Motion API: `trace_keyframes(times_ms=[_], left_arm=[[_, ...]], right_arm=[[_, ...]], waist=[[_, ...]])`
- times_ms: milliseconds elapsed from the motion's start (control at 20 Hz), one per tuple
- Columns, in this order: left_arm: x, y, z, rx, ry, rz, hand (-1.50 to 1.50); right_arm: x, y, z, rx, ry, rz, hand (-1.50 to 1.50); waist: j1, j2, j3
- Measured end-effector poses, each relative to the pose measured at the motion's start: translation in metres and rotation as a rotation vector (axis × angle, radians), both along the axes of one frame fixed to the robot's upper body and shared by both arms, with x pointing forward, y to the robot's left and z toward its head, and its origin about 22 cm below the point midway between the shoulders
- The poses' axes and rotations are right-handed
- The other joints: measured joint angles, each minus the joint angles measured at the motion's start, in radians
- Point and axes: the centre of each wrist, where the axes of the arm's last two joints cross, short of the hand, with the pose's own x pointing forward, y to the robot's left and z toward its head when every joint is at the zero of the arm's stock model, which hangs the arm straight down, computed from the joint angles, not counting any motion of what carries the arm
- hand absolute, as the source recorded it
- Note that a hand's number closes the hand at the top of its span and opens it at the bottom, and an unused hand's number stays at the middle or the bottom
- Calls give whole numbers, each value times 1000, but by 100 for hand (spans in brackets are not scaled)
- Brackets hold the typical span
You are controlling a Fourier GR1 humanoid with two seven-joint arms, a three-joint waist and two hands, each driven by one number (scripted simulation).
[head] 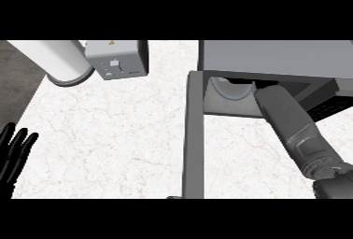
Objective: Pick up the milk, place it into the microwave and close the microwave
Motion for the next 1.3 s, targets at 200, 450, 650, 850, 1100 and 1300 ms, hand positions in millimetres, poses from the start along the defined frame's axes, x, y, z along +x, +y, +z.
trace_keyframes(times_ms=[200,450,650,850,1100,1300], left_arm=[[-2,-5,1,-4,-1,3,-150],[-4,-10,0,-3,0,5,-150],[-6,-17,0,-4,1,12,-150],[-9,-16,1,-5,14,25,-150],[-13,-15,1,-13,17,26,-150],[-15,-21,0,-21,22,15,-150]], right_arm=[[0,-6,0,3,-24,-8,-150],[-3,-23,-2,21,-42,-13,-150],[-3,-26,-2,84,-31,32,-150],[-4,-28,-3,151,-12,99,-150],[-7,-30,-8,253,-8,157,-150],[-12,-28,-16,319,-2,205,-150]], waist=[[-3,2,1],[-13,1,2],[-15,-1,1],[-21,-4,-1],[-25,-12,-6],[-33,-21,-10]])
